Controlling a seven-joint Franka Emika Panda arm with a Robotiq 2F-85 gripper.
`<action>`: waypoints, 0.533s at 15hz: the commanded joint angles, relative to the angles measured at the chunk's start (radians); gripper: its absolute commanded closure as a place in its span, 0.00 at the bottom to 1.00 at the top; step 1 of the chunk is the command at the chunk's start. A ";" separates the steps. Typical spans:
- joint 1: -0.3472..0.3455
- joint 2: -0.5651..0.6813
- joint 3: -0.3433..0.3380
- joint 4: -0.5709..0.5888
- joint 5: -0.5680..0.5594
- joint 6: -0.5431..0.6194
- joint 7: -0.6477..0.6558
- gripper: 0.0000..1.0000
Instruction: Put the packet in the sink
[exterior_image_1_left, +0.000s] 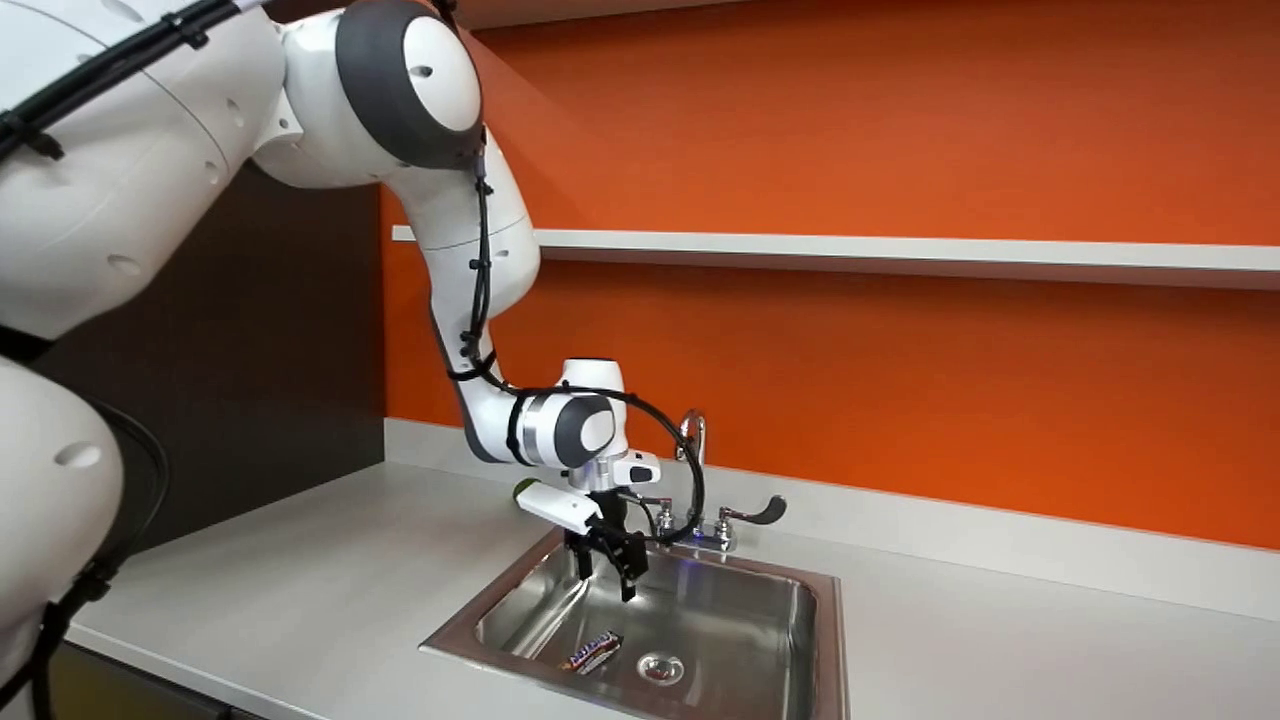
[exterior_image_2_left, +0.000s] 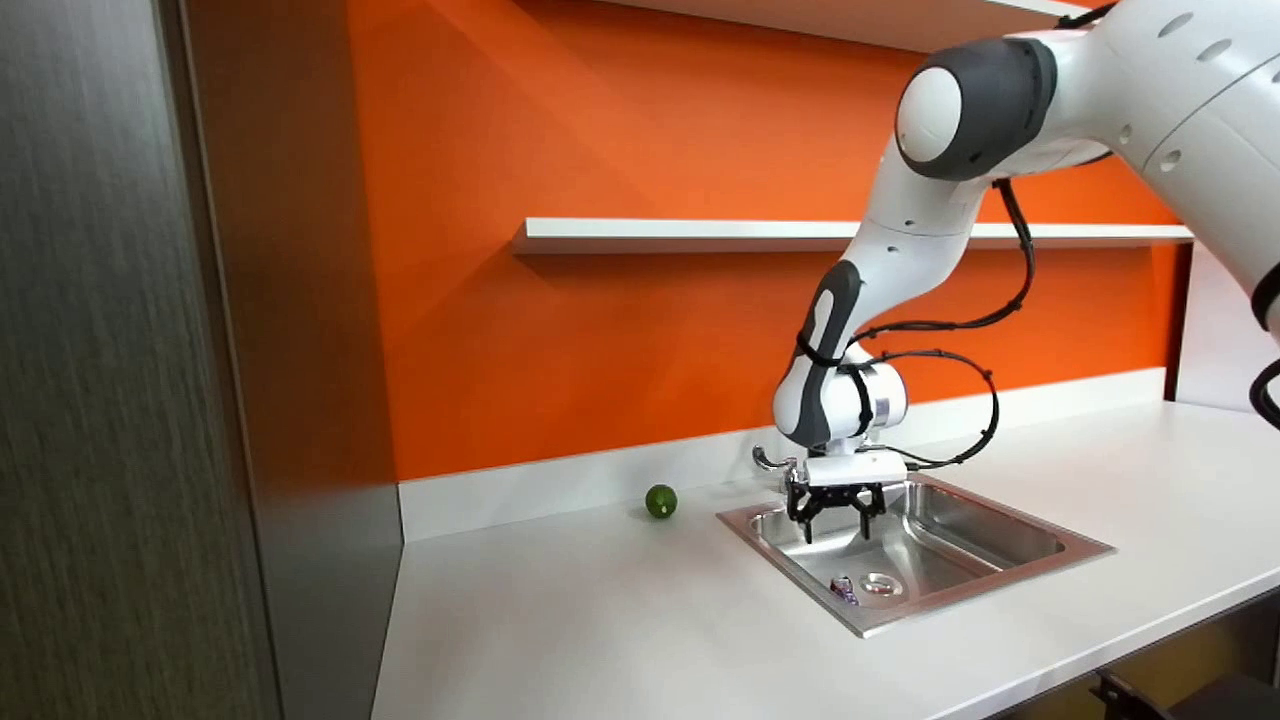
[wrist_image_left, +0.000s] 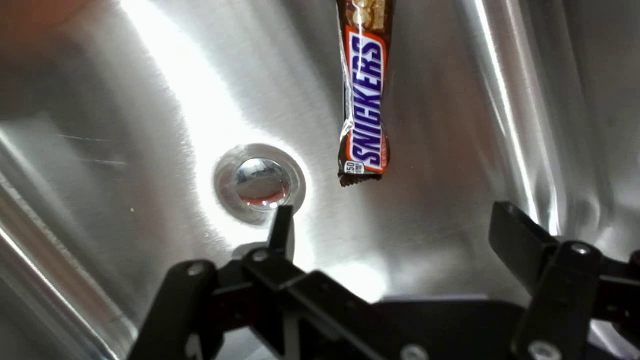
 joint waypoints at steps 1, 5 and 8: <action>0.035 -0.114 -0.017 -0.098 -0.025 0.007 0.043 0.00; 0.064 -0.210 -0.017 -0.178 -0.039 0.004 0.060 0.00; 0.088 -0.292 -0.012 -0.251 -0.059 0.001 0.068 0.00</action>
